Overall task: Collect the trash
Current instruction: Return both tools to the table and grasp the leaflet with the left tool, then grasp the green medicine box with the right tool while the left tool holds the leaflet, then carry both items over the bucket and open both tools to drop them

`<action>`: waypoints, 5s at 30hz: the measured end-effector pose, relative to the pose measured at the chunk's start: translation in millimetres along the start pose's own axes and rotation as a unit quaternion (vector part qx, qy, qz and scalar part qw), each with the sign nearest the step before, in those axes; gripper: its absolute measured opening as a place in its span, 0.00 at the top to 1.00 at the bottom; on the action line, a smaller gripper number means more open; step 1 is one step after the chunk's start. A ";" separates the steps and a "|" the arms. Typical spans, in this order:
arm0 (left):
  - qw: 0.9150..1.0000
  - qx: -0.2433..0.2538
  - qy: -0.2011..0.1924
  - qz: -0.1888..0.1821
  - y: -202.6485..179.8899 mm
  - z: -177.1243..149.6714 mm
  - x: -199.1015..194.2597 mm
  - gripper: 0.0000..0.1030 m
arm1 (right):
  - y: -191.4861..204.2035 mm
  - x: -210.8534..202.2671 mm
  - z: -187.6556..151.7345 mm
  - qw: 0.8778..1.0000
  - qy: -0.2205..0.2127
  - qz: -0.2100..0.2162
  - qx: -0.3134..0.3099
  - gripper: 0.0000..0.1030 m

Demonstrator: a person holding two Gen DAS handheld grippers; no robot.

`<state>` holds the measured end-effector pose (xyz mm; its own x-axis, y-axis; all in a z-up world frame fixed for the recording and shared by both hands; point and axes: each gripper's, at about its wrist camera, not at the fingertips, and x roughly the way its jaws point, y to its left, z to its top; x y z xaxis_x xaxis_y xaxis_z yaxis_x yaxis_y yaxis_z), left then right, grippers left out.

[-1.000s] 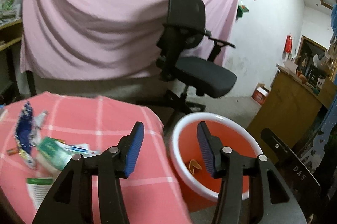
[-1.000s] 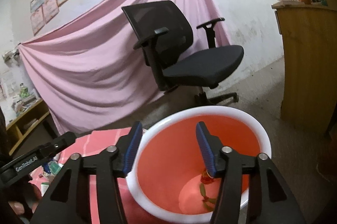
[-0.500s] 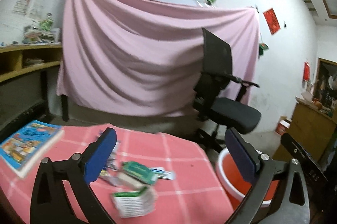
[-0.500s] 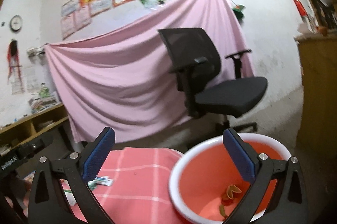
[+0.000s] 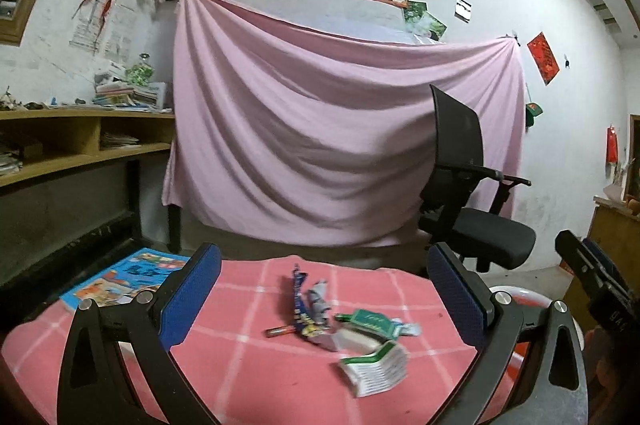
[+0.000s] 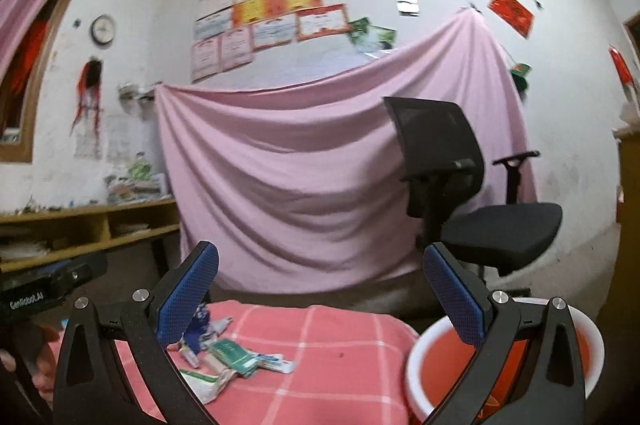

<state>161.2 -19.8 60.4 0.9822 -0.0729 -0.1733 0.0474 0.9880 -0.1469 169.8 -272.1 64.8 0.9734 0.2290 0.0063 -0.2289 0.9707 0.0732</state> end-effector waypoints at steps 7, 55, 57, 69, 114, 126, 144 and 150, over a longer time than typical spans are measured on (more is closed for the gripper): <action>1.000 -0.009 0.016 0.010 19.1 -20.3 -4.5 0.02 | 28.4 13.8 -18.5 0.997 0.036 0.010 -0.074 0.00; 0.936 -0.069 0.319 -0.133 15.9 -56.8 89.6 0.96 | 19.3 104.5 -74.2 0.939 0.340 0.023 -0.042 0.10; 0.941 -0.072 0.308 -0.120 21.5 -54.0 84.5 0.97 | 24.5 106.7 -75.3 0.937 0.343 0.049 -0.041 0.16; 0.961 -0.113 0.252 -0.021 63.7 -47.3 61.0 1.00 | 55.9 133.9 -79.1 0.931 0.339 0.131 -0.026 0.25; 0.993 0.004 0.024 -0.112 -81.6 30.5 19.3 1.00 | -27.1 4.6 -0.1 0.998 0.027 0.052 0.017 0.69; 0.983 0.026 0.062 -0.172 -171.2 20.6 63.2 1.00 | -113.0 -5.2 1.9 0.992 0.056 -0.057 0.094 0.69; 0.963 -0.014 0.173 -0.206 -220.0 -13.3 124.3 1.00 | -168.9 10.6 -26.8 0.965 0.160 -0.115 0.175 0.64; 0.956 -0.018 0.203 -0.209 -223.6 -28.8 137.5 0.99 | -182.0 11.4 -34.4 0.956 0.183 -0.121 0.197 0.62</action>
<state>280.4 -254.6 41.4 0.7267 -0.5151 -0.4544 0.4079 0.8559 -0.3179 222.2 -443.7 17.2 0.9121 0.0804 -0.4020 0.0953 0.9121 0.3987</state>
